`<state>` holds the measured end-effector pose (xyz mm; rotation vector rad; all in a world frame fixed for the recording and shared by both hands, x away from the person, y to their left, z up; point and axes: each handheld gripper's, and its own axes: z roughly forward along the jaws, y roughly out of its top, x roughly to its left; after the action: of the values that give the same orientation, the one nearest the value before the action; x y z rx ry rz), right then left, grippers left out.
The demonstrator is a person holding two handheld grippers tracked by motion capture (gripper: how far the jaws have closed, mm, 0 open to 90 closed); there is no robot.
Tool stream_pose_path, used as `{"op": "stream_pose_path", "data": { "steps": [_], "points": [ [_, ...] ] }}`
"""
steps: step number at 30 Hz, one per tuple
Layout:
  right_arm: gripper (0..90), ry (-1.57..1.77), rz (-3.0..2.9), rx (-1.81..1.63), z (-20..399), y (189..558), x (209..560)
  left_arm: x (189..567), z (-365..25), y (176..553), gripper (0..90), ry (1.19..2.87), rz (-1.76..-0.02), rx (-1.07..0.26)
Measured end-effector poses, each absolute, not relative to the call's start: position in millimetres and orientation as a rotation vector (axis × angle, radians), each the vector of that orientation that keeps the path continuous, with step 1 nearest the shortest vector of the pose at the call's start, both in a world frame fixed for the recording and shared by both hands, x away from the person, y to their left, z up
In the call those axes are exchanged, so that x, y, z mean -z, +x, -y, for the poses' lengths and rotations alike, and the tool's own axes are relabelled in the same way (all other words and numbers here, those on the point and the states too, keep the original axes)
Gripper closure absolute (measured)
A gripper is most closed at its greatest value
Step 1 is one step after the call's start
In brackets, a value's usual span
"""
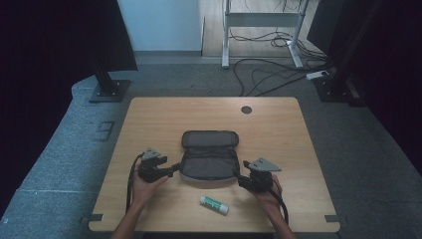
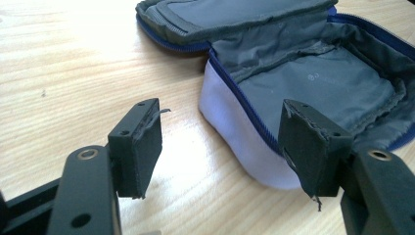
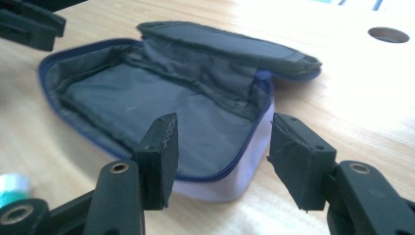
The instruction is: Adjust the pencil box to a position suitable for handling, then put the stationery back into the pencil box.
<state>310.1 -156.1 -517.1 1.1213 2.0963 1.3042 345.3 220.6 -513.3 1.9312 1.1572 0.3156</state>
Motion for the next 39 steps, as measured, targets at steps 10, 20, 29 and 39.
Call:
{"op": "stream_pose_path", "data": {
  "steps": [10,20,29,39],
  "points": [
    [42.6,1.065,-2.200,-1.332,155,285,519,523,-242,330,33.3,1.939,-1.193,-0.304],
    [43.2,1.015,-2.238,-1.376,144,275,516,533,-254,325,33.9,1.905,-1.243,-0.319],
    [41.9,0.954,-2.305,-1.380,132,271,518,536,-255,325,34.1,1.908,-1.240,-0.329],
    [42.5,0.903,-2.346,-1.398,118,261,517,538,-263,325,34.0,1.912,-1.249,-0.327]
  ]
}}
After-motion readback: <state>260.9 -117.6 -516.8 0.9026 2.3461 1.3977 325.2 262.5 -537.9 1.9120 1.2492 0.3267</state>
